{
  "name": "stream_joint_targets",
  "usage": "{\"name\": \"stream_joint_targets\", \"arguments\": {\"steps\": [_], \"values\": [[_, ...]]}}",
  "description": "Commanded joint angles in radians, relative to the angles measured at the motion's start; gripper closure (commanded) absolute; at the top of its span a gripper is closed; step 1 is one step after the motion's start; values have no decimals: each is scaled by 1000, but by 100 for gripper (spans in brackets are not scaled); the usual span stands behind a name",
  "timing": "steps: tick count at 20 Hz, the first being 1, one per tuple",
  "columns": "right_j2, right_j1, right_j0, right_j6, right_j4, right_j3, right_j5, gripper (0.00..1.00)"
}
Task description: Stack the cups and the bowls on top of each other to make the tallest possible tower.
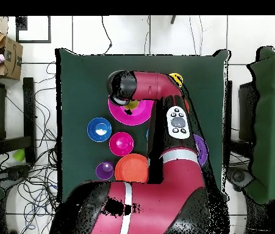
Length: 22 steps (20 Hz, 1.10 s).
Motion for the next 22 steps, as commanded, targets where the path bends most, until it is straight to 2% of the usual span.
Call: {"name": "stream_joint_targets", "arguments": {"steps": [1,22], "values": [[44,-7,8,-159,-103,-12,2,0],[37,-30,12,-155,-127,-13,-24,0]]}}
